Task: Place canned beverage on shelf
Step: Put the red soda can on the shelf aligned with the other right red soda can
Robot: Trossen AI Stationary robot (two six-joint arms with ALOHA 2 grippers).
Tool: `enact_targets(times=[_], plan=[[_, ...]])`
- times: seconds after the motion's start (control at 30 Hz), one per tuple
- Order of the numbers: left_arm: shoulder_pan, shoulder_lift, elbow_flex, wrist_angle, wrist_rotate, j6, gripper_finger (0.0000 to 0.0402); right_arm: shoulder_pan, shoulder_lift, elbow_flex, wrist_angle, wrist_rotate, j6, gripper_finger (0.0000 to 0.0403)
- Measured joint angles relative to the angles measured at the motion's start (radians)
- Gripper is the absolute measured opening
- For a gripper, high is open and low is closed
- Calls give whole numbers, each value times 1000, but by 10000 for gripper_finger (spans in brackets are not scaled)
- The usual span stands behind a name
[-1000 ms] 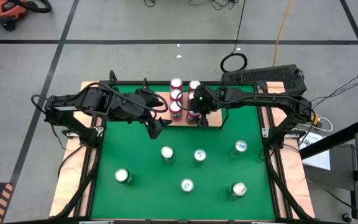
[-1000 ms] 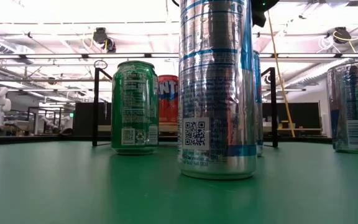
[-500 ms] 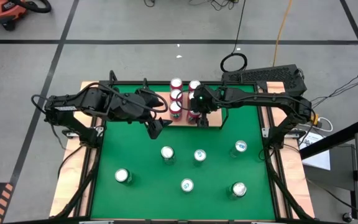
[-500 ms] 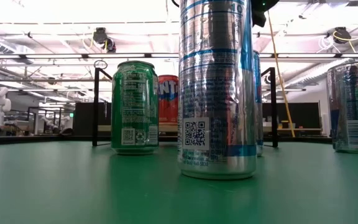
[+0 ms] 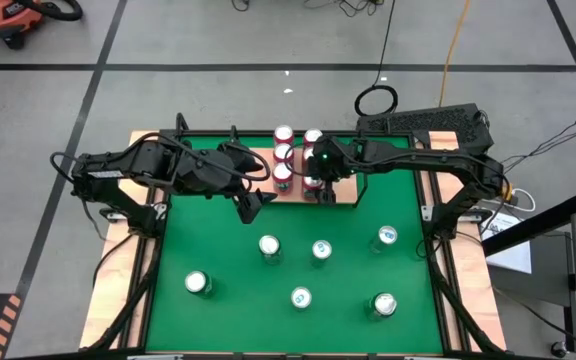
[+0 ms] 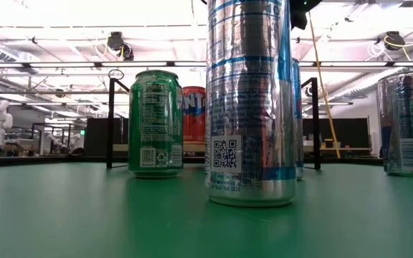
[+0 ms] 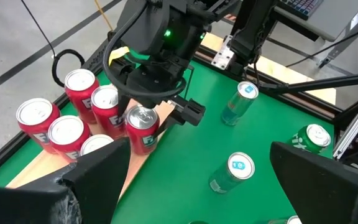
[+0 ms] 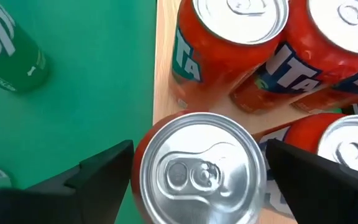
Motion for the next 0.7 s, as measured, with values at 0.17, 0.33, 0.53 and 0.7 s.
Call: enact_targets(times=[0.17, 0.33, 0.53, 0.7], plan=[[-11, 0, 0, 0, 0, 0, 384, 8, -60, 0, -3, 6, 27, 357], [-11, 0, 0, 0, 0, -1, 384, 23, -153, 0, -36, 24, 108, 357], [-11, 0, 0, 0, -6, 0, 384, 98, -209, 0, -149, -45, 236, 357], [-4, 0, 0, 0, -12, 10, 384, 170, -180, 0, -151, -59, 264, 355]])
